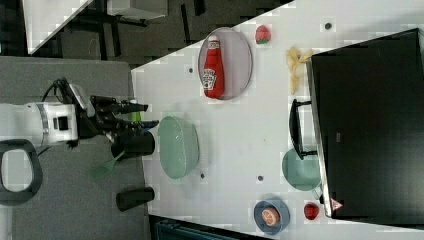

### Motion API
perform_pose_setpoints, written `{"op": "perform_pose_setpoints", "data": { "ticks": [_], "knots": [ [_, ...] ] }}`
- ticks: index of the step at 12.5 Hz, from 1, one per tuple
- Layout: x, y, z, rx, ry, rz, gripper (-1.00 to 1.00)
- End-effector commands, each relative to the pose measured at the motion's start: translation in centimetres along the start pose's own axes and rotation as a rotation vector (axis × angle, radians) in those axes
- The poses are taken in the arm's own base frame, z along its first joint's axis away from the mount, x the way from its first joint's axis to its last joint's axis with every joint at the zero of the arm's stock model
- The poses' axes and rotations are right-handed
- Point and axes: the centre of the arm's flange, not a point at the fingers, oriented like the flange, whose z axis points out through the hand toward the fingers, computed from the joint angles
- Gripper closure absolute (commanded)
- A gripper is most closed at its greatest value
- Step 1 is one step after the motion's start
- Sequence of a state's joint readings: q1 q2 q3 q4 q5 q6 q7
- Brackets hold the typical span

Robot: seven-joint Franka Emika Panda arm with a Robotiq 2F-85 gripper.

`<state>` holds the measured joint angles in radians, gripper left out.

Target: Drag strainer left to right.

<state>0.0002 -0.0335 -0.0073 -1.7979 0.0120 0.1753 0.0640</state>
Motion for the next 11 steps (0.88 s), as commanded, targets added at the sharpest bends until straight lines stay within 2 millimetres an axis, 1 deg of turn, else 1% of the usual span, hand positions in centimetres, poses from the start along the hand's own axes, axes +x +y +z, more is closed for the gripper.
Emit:
{"op": "perform_pose_setpoints", "data": {
  "ticks": [1,3,4,5,6,7,9,11],
  "knots": [
    [-9.1,15.2,-9.0,-0.007,0.012,0.119,-0.60],
    [-9.1,15.2,-8.9,-0.007,0.012,0.119,-1.00],
    [-9.1,14.9,-8.9,-0.005,0.016,0.114,-1.00],
    [-9.4,14.1,-8.7,-0.004,0.022,0.099,-1.00],
    [-10.1,12.8,-8.2,-0.013,0.024,0.073,-1.00],
    [-11.2,11.2,-7.5,-0.026,0.023,0.040,-1.00],
    [-13.9,6.9,-5.4,-0.053,0.046,-0.011,-1.00],
    [-17.0,2.2,-2.5,-0.063,0.083,-0.004,-1.00]
  ]
}}
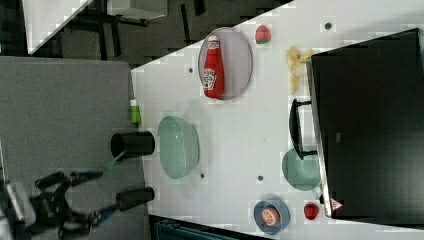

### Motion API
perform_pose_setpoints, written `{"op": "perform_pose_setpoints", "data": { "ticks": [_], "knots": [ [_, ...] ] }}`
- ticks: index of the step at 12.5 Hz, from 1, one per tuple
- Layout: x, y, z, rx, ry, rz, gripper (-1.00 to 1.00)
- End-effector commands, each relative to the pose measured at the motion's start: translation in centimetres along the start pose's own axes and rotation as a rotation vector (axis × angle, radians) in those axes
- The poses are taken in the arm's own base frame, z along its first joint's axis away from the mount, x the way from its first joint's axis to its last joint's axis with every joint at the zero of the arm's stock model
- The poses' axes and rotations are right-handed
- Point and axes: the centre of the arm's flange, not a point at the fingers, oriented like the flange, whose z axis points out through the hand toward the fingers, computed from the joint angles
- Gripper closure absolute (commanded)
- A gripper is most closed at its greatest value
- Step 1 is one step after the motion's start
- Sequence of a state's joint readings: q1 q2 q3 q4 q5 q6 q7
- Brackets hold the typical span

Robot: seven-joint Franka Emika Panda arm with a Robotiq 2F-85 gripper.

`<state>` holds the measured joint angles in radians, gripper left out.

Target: Drag strainer left to right.

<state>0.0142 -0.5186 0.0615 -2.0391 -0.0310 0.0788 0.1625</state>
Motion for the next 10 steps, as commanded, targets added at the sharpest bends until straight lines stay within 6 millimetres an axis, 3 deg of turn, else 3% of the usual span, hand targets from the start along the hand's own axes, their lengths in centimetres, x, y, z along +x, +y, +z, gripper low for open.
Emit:
{"op": "perform_pose_setpoints", "data": {
  "ticks": [1,5,7,10],
  "knots": [
    [-7.1,-8.9,9.2,-0.137,-0.046,0.000,-1.00],
    [-15.3,-16.4,16.2,-0.102,-0.030,0.180,-1.00],
    [-18.5,-18.8,20.1,-0.099,-0.061,0.305,-1.00],
    [-21.6,-21.0,26.2,-0.116,-0.127,0.444,-1.00]
  ]
}}
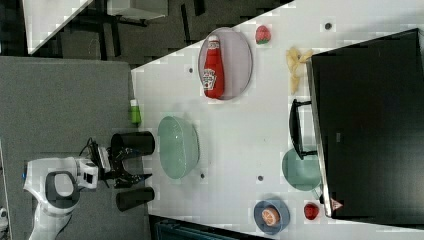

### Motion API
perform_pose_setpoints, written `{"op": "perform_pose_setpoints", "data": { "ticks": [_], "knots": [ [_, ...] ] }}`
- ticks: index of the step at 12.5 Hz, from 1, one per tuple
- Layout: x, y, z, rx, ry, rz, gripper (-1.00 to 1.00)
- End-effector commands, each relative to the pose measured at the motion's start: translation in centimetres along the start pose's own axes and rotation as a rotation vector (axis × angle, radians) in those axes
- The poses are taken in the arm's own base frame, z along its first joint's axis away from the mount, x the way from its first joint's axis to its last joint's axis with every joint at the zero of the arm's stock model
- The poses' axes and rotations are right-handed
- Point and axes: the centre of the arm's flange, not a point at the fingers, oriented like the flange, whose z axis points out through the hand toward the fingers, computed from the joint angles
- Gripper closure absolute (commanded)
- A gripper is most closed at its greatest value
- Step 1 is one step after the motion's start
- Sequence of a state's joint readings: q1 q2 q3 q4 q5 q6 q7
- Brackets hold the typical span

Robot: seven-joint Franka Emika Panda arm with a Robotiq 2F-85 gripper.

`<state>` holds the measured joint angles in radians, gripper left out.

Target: Drag strainer left to right.

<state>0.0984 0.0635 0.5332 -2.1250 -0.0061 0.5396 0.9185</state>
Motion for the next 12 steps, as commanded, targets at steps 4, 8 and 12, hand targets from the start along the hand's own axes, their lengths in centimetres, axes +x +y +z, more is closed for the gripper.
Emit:
{"op": "perform_pose_setpoints", "data": {
  "ticks": [4,8,12],
  "knots": [
    [-0.6,-3.8,8.0,0.022,-0.115,0.400,-1.00],
    [0.3,-5.2,15.4,0.032,-0.173,0.423,-1.00],
    [1.3,-5.6,19.7,0.051,-0.194,0.441,-1.00]
  ]
}}
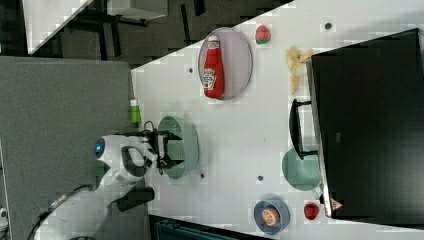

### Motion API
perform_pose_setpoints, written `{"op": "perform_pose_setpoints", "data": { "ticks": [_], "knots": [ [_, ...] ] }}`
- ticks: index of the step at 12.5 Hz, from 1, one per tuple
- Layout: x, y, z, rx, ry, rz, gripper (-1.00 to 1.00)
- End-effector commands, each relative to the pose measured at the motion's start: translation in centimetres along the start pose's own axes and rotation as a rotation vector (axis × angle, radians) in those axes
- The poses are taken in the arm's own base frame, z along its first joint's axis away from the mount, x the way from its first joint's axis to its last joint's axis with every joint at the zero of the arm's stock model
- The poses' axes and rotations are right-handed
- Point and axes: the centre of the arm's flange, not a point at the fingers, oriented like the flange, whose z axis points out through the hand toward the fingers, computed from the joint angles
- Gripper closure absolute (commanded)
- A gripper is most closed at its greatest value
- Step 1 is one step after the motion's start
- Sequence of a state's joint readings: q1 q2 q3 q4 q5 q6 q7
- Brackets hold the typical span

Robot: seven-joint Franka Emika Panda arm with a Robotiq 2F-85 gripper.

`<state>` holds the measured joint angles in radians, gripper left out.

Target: Drag strainer left to right.

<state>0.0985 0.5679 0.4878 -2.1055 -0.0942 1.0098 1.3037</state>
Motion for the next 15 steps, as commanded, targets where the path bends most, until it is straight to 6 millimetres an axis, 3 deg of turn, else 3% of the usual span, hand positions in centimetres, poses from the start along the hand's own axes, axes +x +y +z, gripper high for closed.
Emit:
{"op": "perform_pose_setpoints", "data": {
  "ticks": [1,5,11,15],
  "knots": [
    [-0.2,-0.4,0.1,0.061,0.002,0.018,-1.00],
    [2.2,0.0,1.7,0.067,0.039,0.017,-1.00],
    [6.5,-0.8,1.5,0.102,0.056,0.078,-1.00],
    [9.2,-0.4,0.7,0.099,0.069,0.119,-1.00]
  ]
}}
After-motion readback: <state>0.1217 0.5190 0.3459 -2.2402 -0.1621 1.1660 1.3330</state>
